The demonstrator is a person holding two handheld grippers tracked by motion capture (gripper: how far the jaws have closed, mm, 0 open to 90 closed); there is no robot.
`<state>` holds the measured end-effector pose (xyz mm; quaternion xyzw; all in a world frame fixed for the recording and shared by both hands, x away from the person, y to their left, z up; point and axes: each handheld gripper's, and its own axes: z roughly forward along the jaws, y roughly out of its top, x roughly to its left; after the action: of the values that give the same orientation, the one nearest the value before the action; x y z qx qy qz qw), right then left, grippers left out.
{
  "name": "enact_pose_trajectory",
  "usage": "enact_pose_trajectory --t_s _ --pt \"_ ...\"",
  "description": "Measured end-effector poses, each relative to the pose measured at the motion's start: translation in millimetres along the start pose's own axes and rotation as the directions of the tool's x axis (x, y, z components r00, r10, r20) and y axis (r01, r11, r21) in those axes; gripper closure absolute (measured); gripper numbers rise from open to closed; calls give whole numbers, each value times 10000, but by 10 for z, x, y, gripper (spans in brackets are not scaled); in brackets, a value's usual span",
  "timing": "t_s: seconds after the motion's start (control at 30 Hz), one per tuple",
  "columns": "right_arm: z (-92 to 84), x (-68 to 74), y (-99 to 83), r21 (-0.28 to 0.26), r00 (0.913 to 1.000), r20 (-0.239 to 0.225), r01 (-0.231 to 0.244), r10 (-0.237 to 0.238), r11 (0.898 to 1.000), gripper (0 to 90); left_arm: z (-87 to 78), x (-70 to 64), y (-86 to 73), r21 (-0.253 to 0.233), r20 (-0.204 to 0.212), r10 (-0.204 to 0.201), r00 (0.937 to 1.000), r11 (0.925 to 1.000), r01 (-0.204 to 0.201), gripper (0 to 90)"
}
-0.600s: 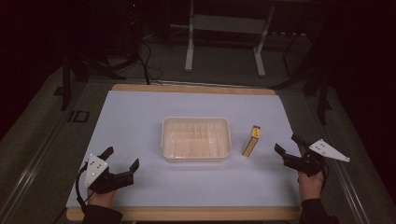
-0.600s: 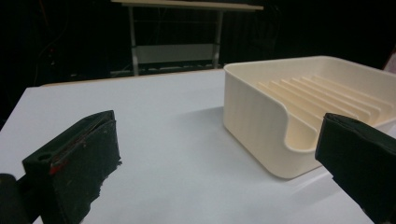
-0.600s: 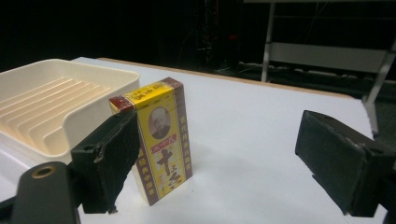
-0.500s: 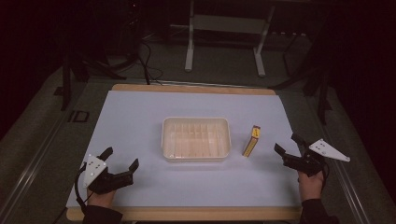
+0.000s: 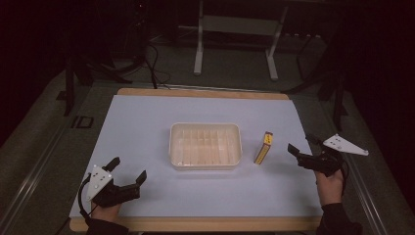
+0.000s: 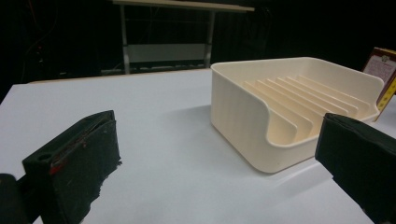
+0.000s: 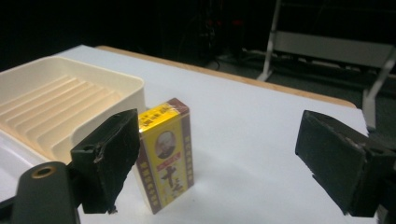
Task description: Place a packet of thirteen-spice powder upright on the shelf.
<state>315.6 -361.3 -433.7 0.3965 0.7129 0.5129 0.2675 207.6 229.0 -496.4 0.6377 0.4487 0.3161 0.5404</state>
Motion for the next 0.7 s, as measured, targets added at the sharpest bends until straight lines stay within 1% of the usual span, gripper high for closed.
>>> enact_pose_trajectory --t_s 0.07,0.1,0.13,0.17,0.23,0.27,0.33,0.37,0.4,0.43,0.53,0.63,0.7 --pt "20 -20 47 474 10000 -32 -13 15 9989 136 0 1 -7 46 -11 -12 10000 10000 12 0" --pt "36 -26 66 739 10000 -22 64 -63 9972 136 1 3 -12 87 3 -42 10000 10000 42 0" --pt "50 -28 83 1033 9999 -64 166 -160 9945 136 3 8 -18 164 -4 -74 10000 9998 74 0" --pt "66 -28 96 1216 9996 -113 256 -244 9922 135 4 10 -20 196 -12 -99 10000 9998 99 0" --pt "96 -27 110 1613 9994 -228 283 -250 9865 133 3 9 -24 225 -14 -88 10000 9997 89 0" --pt "111 -26 117 1758 9990 -384 307 -243 9840 133 0 6 -23 217 -22 -58 10000 9997 58 0" --pt "119 -23 121 1855 9987 -432 336 -260 9821 133 -3 -1 -21 187 -34 -5 10000 9998 6 0" --pt "129 -20 127 2065 9985 -382 474 -404 9773 133 -6 -9 -22 120 -75 105 9999 9999 -104 0" --pt "138 -10 146 2400 9975 -207 708 -679 9682 128 -6 -8 -25 133 -99 120 9999 9998 -118 0" --pt "137 -11 154 2434 9977 -143 685 -670 9675 129 -2 -6 -29 167 -104 84 9999 9998 -82 0" --pt "130 -24 189 2550 9982 -185 595 -567 9651 135 6 -4 -35 228 -100 1 9999 9997 1 0" --pt "121 -22 247 2955 9984 -291 556 -492 9537 135 7 -17 -30 261 -111 -17 9999 9997 19 0" --pt "114 -30 275 3122 9986 -343 479 -391 9488 136 8 -28 -24 367 -158 42 9999 9993 -36 0"
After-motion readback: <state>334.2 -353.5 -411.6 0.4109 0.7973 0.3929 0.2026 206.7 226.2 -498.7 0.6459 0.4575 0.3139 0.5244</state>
